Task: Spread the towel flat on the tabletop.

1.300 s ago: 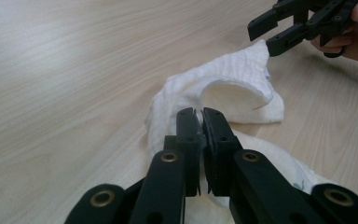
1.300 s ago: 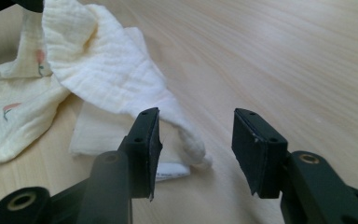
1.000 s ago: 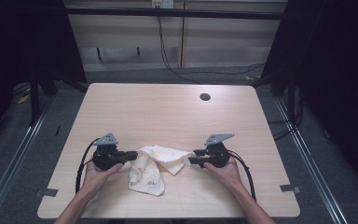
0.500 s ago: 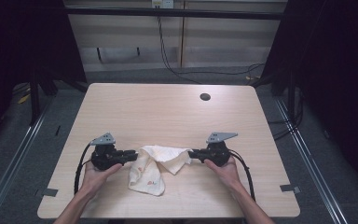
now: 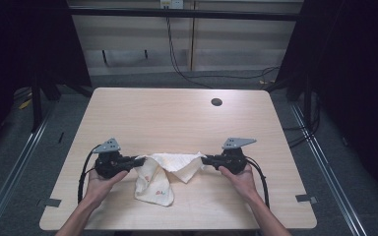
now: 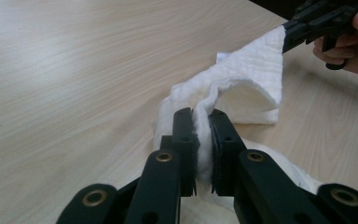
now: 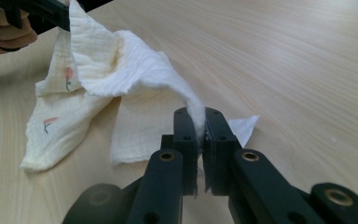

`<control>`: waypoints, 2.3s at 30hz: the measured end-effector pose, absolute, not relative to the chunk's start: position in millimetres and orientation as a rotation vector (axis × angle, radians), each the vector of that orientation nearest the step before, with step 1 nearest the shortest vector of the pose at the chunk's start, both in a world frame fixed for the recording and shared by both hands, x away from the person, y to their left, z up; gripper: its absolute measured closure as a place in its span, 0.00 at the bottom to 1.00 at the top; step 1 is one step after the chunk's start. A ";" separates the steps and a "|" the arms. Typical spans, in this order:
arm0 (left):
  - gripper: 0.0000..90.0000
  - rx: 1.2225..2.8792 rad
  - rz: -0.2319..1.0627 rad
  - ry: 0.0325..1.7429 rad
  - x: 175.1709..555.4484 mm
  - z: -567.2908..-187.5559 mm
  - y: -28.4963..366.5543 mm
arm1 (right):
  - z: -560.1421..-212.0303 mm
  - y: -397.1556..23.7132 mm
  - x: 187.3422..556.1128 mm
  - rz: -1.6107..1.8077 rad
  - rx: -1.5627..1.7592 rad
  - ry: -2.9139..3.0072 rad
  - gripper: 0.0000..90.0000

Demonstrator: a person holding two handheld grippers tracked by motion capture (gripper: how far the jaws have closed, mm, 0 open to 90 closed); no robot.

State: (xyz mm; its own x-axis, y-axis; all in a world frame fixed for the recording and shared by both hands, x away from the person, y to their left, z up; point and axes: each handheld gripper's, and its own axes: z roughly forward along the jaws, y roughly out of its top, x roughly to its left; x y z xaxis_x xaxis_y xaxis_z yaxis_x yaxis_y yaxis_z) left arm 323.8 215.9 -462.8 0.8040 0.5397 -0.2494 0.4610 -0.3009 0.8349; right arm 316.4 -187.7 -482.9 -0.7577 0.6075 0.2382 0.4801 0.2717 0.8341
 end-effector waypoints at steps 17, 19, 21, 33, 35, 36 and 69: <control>0.95 1.881 0.065 0.714 320.6 -444.7 222.7 | -445.2 -208.7 312.4 1.577 1.042 2.351 0.95; 0.95 1.869 0.063 0.713 321.0 -439.0 221.8 | -439.1 -209.4 311.3 1.576 1.028 2.360 0.95; 0.95 1.868 0.054 0.702 320.5 -436.0 220.4 | -432.3 -210.7 310.2 1.580 1.014 2.358 0.95; 0.96 1.892 0.079 0.648 316.4 -412.0 211.1 | -392.2 -218.1 303.7 1.590 0.985 2.337 0.95; 0.96 1.878 0.112 0.644 315.3 -405.4 210.3 | -384.0 -218.8 303.7 1.567 0.974 2.353 0.95; 0.96 1.881 0.111 0.634 315.4 -403.4 210.3 | -381.4 -219.5 303.2 1.570 0.972 2.352 0.95; 0.96 1.877 0.201 0.473 271.2 -309.3 221.3 | -286.0 -235.8 238.7 1.622 0.776 2.257 0.96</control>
State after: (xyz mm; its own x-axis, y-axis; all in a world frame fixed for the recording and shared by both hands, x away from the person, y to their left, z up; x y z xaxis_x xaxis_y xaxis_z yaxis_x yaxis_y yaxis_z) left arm 271.2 221.3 -309.3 0.9046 0.4168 -0.0897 0.2242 -0.2861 0.9316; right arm 238.7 -235.8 -286.0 -0.8253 0.5560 0.0992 0.2713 0.2362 0.9331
